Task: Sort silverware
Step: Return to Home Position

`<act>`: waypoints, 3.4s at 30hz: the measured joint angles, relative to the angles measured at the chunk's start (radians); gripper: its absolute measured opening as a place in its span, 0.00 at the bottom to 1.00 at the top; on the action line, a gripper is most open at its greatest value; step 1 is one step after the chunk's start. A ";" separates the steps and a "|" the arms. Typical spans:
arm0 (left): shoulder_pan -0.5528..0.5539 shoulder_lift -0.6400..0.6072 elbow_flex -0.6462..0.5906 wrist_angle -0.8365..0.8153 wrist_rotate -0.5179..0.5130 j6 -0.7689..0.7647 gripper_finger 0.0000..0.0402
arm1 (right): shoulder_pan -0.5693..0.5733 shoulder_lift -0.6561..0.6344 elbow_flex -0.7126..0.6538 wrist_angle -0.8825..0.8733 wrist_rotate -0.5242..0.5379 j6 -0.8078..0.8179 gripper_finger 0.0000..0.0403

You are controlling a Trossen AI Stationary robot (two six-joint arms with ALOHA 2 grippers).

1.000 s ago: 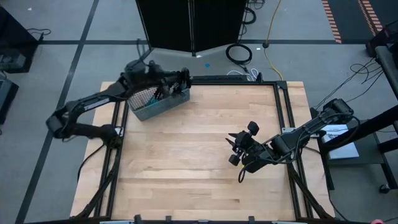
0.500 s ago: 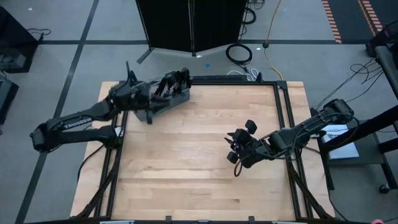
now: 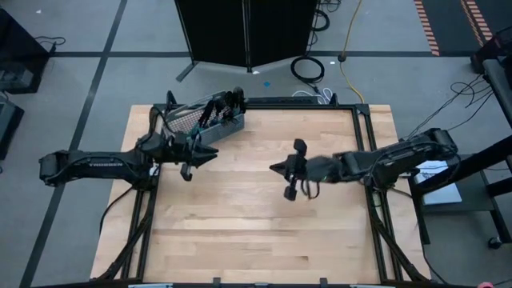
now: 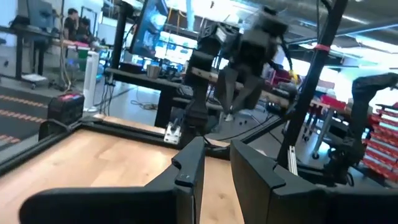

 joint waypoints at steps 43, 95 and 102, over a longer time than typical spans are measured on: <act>0.044 -0.743 -0.239 -0.503 -0.441 0.075 0.18 | -0.236 -0.803 -1.000 0.502 -0.147 0.194 0.01; 0.044 -0.739 -0.241 -0.636 -0.437 0.150 0.18 | -0.208 -0.956 -0.995 0.136 -0.231 0.124 0.01; 0.044 -0.739 -0.241 -0.635 -0.436 0.150 0.18 | -0.211 -1.104 -0.996 0.137 -0.234 0.124 0.01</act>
